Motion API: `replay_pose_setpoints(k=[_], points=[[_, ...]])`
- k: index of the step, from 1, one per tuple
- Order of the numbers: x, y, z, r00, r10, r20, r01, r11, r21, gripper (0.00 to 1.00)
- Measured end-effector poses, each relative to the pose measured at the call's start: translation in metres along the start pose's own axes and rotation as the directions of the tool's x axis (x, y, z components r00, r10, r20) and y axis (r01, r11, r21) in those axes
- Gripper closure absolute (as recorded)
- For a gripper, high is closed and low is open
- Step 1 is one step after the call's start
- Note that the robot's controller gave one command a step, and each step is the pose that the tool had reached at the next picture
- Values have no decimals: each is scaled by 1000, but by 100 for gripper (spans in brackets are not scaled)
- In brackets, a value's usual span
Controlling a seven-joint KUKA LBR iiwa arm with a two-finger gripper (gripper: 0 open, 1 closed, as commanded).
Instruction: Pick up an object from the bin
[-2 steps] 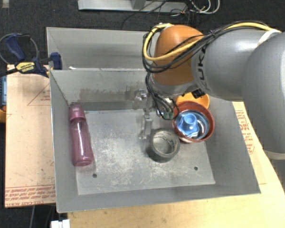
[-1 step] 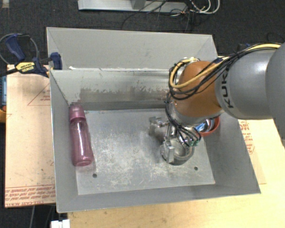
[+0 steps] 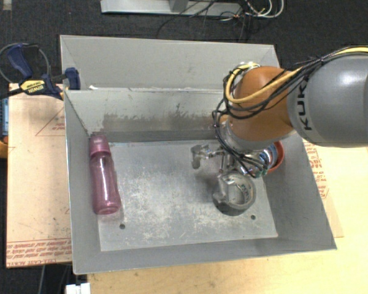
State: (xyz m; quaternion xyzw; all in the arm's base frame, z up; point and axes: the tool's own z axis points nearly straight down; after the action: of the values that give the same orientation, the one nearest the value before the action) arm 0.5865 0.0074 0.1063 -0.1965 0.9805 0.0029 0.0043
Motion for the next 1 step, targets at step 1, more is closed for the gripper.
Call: replay_pose_setpoints(k=[1], points=[[5,-76,6,987,160,2,-160,987,-5,0]])
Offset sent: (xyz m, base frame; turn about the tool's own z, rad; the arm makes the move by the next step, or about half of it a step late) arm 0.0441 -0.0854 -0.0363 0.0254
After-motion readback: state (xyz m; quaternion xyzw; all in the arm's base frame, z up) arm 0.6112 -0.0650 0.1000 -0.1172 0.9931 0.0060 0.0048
